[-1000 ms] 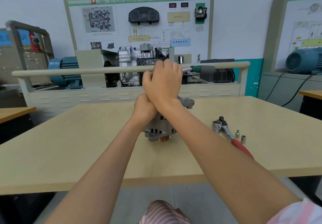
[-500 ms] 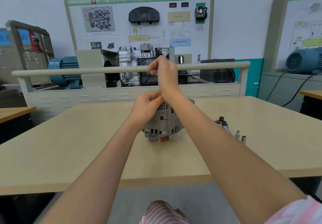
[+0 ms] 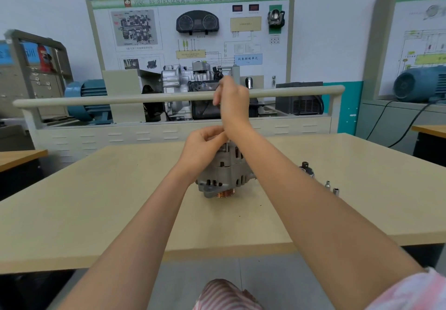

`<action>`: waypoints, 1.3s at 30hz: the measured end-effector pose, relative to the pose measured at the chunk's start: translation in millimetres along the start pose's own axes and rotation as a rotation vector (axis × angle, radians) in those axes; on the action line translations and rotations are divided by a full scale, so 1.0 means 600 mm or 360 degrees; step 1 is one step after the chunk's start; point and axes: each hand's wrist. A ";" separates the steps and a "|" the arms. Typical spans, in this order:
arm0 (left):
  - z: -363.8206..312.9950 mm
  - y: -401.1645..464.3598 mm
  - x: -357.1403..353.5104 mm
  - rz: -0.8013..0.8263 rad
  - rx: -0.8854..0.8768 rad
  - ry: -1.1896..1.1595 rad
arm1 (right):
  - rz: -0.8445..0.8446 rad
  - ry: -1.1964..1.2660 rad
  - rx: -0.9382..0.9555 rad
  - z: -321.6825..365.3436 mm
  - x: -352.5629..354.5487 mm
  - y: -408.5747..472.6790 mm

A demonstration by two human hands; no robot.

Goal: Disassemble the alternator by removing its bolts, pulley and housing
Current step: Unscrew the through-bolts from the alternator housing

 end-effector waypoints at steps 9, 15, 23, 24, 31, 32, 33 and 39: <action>-0.003 -0.001 0.002 -0.0096 0.0105 0.0051 | -0.0083 -0.0512 0.0400 -0.013 -0.006 -0.021; -0.001 0.007 0.004 -0.0184 0.0179 0.0126 | -0.0294 -0.1534 0.0758 -0.020 -0.022 -0.035; -0.001 0.003 0.001 -0.0035 0.0039 -0.0004 | 0.0103 0.0457 -0.0223 0.007 0.004 0.013; 0.000 0.003 0.000 -0.0023 0.0031 -0.0024 | 0.0123 0.0591 -0.0305 0.009 0.005 0.015; -0.004 0.006 0.003 -0.0174 0.0173 0.0094 | -0.0113 -0.0767 0.0583 -0.022 -0.009 -0.023; -0.002 0.009 0.002 -0.0207 0.0200 0.0129 | -0.0219 -0.1153 0.0771 -0.029 -0.010 -0.027; -0.002 0.010 0.001 -0.0226 0.0216 0.0157 | -0.0308 -0.1384 0.0855 -0.030 -0.011 -0.030; -0.003 0.002 -0.001 -0.0133 0.0123 0.0077 | 0.0005 -0.0347 0.0359 -0.006 -0.004 -0.009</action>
Point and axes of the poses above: each hand's wrist, its own y-axis towards the middle knuckle, its own x-axis out of the back of the hand, z = x × y
